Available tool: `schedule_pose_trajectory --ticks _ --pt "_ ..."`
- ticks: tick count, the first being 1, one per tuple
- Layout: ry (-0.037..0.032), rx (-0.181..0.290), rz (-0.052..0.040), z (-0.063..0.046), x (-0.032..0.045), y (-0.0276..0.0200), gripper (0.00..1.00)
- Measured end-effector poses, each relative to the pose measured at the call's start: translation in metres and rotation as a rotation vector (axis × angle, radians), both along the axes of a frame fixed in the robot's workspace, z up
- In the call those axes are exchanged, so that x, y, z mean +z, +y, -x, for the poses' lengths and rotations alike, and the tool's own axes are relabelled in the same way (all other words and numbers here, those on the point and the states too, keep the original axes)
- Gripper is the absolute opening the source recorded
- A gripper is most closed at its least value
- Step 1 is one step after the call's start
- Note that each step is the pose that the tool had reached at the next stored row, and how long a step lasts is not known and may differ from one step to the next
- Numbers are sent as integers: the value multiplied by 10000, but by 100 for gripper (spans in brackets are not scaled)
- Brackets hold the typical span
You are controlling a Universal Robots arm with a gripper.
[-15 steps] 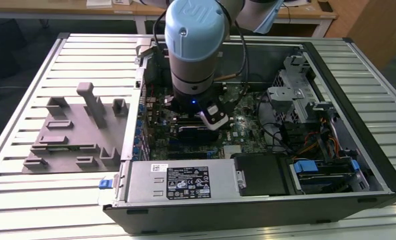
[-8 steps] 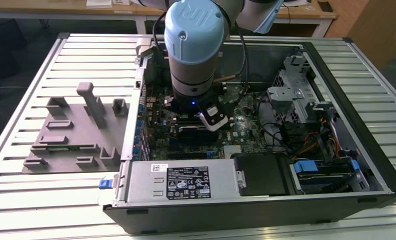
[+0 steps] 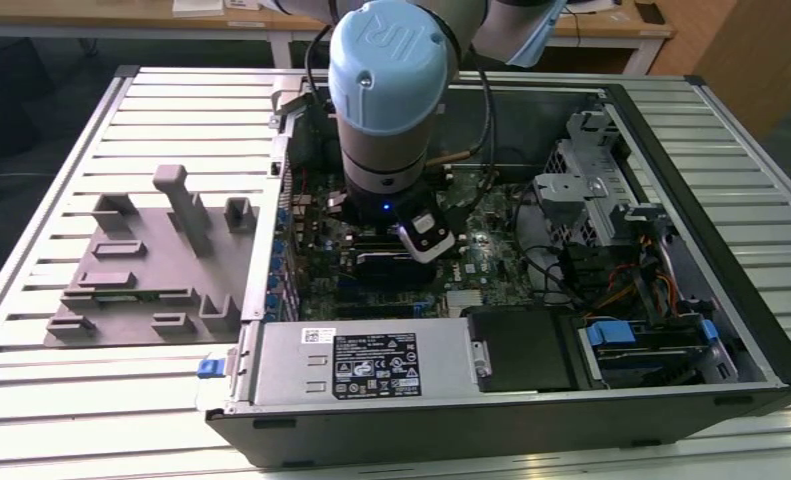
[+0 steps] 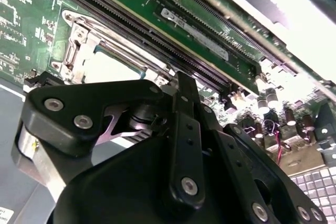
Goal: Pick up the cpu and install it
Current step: 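Install the second cpu locking lever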
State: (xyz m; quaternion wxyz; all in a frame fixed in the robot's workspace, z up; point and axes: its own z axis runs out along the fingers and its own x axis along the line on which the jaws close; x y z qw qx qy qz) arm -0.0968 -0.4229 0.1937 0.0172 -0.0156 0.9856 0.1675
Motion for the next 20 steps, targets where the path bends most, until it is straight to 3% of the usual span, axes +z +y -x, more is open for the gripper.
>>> schedule_pose_trajectory --ticks 6,12,20 --pt "-4 0 -151 0 -25 9 11" --pt "-9 0 -195 0 -66 15 11" --pt "-7 -1 -187 2 -74 22 11"
